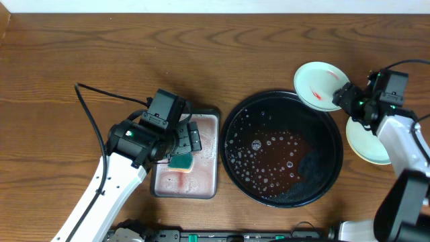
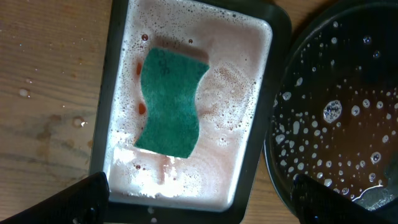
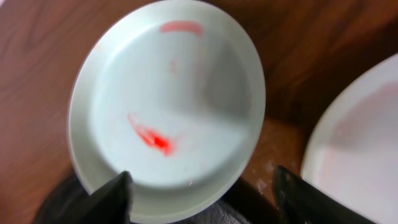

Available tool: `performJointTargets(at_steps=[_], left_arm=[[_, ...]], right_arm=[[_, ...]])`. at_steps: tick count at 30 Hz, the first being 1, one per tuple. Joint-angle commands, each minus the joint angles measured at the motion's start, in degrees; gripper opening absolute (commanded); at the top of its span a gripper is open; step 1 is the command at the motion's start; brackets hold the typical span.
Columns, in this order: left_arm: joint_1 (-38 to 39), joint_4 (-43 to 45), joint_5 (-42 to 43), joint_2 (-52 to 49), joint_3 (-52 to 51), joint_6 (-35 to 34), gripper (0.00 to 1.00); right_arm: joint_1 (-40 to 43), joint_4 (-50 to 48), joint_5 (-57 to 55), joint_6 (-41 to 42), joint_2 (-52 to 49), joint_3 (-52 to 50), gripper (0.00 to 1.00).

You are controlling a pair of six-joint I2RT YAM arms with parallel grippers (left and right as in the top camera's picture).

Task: Clean dirty plates on tray and stack at the side
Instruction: 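Carry the plate right and stack it on the yellow plate, then reach the right gripper to the last pale green plate's rim and grasp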

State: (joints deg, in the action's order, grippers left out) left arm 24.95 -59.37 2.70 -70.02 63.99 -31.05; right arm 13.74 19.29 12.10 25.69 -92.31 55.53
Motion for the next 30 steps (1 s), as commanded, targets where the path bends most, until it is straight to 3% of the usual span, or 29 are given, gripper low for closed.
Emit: performJointTargets(at_steps=[1, 7, 8, 11, 14, 20, 30], left_arm=[[-0.2, -0.1, -0.3, 0.0, 0.4, 0.6, 0.94], [-0.2, -0.1, -0.3, 0.0, 0.4, 0.6, 0.94], [-0.2, -0.1, -0.3, 0.0, 0.4, 0.6, 0.94], [-0.2, -0.1, -0.3, 0.0, 0.4, 0.6, 0.94], [-0.2, -0.1, -0.3, 0.0, 0.4, 0.6, 0.94], [-0.2, -0.1, -0.3, 0.0, 0.4, 0.6, 0.94], [-0.2, -0.1, -0.3, 0.0, 0.4, 0.6, 0.94]], right_arm=[[0.3, -2.0, 0.2, 4.6, -4.2, -0.1, 0.66], [0.3, -4.4, -1.5, 5.6, -9.6, -0.1, 0.6], [0.3, -5.0, -1.2, 5.6, -10.1, -0.1, 0.54], [0.3, -6.1, -0.9, 5.6, -11.0, -0.1, 0.2], [0.3, -6.3, 0.4, 5.5, -10.3, -0.1, 0.01], [0.3, -3.4, 0.6, 1.3, -4.2, -0.1, 0.01], [-2.9, 14.4, 13.5, -19.6, 9.4, -0.1, 0.01]])
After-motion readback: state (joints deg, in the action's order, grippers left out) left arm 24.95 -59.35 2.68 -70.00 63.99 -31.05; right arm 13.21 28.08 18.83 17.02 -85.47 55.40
